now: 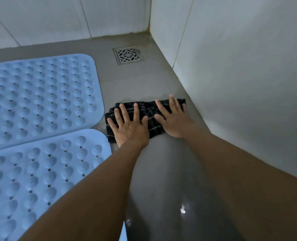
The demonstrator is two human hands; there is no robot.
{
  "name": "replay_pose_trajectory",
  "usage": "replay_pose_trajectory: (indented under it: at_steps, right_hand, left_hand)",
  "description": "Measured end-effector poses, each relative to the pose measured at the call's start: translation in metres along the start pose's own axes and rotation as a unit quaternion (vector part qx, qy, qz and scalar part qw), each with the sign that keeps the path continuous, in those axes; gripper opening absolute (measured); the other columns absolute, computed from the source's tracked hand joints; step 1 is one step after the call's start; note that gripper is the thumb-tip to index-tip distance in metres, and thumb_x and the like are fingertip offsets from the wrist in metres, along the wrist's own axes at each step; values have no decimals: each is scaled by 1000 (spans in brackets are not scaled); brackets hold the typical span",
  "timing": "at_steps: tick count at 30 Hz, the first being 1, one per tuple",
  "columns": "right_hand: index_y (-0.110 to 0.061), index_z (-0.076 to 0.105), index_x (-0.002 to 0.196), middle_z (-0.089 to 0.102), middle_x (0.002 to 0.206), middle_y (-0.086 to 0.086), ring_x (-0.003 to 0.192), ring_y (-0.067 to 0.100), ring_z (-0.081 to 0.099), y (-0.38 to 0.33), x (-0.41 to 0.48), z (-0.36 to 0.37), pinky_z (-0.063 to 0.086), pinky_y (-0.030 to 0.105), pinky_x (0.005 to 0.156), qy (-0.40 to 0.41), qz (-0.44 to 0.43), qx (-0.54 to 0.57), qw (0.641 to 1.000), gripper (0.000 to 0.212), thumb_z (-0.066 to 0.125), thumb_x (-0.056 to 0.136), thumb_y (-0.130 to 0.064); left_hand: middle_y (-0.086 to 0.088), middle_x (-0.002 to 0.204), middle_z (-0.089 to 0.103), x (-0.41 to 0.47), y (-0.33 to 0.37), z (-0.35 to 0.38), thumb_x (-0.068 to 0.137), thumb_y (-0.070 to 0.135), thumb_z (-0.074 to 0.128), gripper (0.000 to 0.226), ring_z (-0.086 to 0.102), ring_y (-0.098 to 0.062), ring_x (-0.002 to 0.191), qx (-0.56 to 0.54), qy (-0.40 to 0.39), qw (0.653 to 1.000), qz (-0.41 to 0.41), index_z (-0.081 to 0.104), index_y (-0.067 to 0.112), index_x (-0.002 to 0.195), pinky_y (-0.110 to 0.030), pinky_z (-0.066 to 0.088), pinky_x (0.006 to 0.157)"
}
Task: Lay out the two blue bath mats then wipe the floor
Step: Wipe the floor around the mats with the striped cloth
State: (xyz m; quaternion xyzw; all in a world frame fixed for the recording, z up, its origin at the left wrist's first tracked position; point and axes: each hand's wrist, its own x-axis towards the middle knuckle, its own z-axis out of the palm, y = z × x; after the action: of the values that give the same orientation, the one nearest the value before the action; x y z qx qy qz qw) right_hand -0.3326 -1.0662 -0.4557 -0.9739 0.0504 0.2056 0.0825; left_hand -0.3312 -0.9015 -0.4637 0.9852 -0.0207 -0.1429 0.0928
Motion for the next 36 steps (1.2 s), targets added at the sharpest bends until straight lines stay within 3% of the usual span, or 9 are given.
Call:
replay_pose_trajectory:
  at_steps: [13,36]
  right_hand:
    - [-48,-15,154,-31,162,9,149,20,-29,28,-81,24,-15,46,121,-13,-34,-16,999,61,13,102,-63]
    - [-38,-21,155,-34,160,14,147,23,-32,23,-206,80,-18,47,119,-11,0,32,999,64,12,104,-58]
  left_hand:
    - [-7,164,-22,-102,22,30,101,56,3,60,-21,-28,150,-36,11,998,-46,-16,37,154,-56,-14,119]
    - [-6,164,-22,-209,-1,56,100,59,3,61,-21,-26,151,-25,-3,1000,-3,-15,39,154,-54,-12,120]
